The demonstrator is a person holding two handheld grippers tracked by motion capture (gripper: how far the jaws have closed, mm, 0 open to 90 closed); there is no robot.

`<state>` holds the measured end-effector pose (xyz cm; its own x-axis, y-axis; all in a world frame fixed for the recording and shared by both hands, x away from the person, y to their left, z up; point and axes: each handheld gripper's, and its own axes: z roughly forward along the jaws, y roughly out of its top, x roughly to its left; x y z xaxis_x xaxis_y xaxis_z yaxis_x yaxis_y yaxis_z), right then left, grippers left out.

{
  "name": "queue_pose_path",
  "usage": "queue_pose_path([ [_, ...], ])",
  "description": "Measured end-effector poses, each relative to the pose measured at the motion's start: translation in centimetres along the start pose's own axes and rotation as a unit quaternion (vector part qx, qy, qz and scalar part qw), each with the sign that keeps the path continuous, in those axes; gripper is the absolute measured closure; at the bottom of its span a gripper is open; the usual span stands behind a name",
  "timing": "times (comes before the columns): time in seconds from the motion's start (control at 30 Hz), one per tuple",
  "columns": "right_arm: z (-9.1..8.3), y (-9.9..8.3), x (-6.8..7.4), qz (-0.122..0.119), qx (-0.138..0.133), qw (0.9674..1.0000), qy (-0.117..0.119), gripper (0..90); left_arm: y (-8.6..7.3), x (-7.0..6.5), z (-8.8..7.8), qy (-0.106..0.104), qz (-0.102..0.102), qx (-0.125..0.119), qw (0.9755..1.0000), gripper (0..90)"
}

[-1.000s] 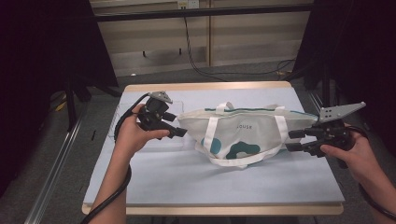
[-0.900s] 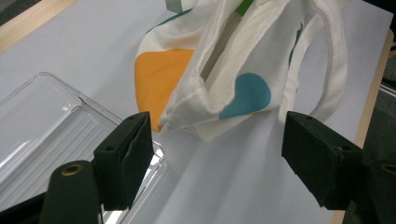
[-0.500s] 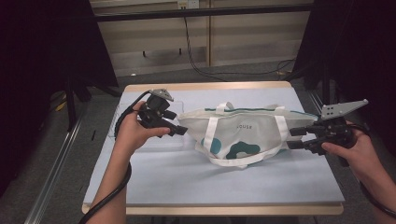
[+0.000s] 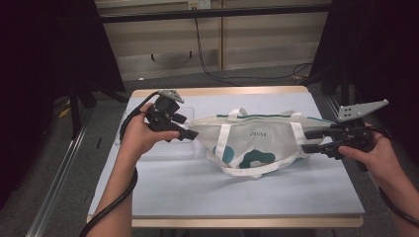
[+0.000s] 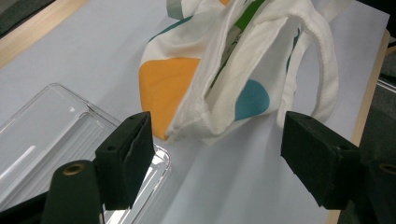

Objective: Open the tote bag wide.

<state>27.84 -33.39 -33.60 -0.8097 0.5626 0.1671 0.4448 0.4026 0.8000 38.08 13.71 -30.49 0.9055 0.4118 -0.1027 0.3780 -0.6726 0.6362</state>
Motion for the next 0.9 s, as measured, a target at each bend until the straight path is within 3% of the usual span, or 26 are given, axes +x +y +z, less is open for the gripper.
queue_pose_path([
  [0.27,-0.3,0.4,-0.1,-0.001,-0.001,1.0000,-0.003,44.5,0.9,-0.1,-0.4,0.001,0.014,0.006,0.9999,25.9],
  [0.9,-0.9,1.0,-0.4,-0.003,-0.002,0.9999,-0.014,40.6,2.6,0.3,0.1,-0.007,0.016,0.007,0.9998,29.1],
])
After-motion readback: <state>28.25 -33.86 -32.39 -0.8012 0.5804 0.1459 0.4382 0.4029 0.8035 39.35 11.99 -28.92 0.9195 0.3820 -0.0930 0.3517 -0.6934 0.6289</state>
